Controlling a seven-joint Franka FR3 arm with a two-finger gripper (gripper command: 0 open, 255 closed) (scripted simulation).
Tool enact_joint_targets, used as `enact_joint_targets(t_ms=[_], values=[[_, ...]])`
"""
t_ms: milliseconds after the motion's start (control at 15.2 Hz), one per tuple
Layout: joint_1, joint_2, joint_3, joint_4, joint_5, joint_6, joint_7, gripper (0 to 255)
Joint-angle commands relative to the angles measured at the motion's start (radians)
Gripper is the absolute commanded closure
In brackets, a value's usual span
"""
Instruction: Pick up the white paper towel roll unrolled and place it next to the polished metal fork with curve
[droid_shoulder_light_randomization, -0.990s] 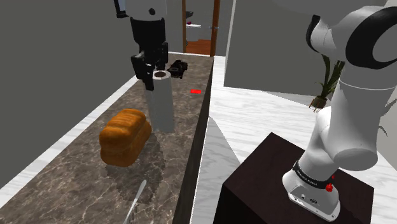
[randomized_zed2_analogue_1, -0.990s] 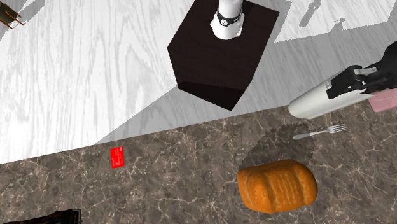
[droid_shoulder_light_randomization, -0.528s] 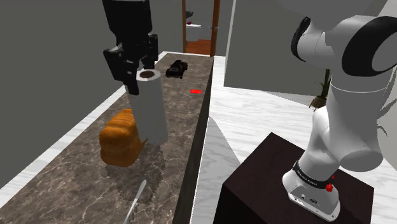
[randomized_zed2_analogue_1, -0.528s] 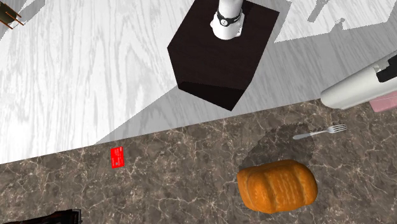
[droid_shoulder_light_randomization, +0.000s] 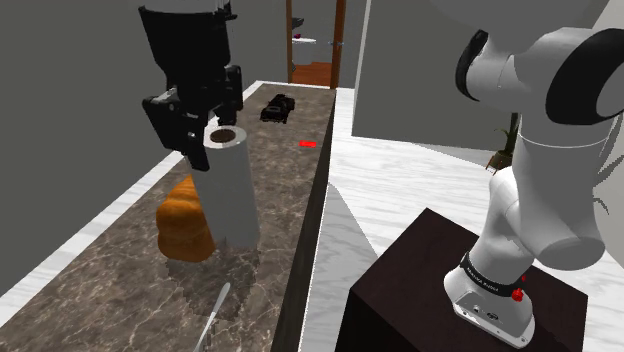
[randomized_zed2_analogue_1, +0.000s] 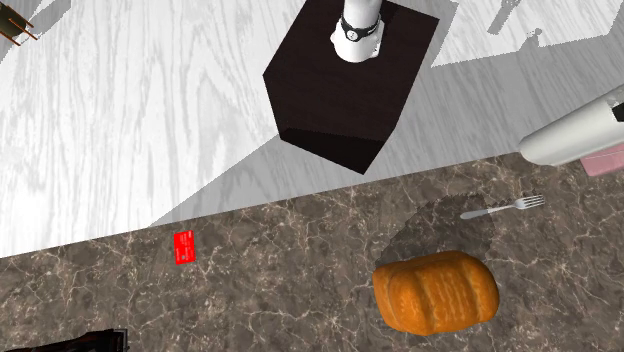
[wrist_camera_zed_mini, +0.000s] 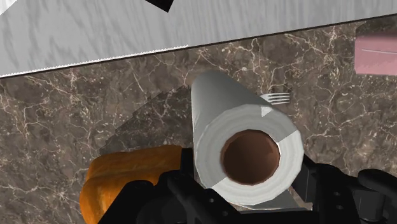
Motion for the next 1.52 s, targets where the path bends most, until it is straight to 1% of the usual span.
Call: enact_joint_targets(t_ms=[0,330,660,1452], values=[[-0.011,-0.021,0.000,-0.060,0.009,0.041,0.001,255],[-0.033,-0.066,-0.002,-0.195,0.029,0.133,-0.002,255],[-0.047,-0.096,-0.004,-0.305,0.042,0.215,-0.003,255],[-0.064,-0.130,-0.008,-0.513,0.055,0.391,-0.001,255]])
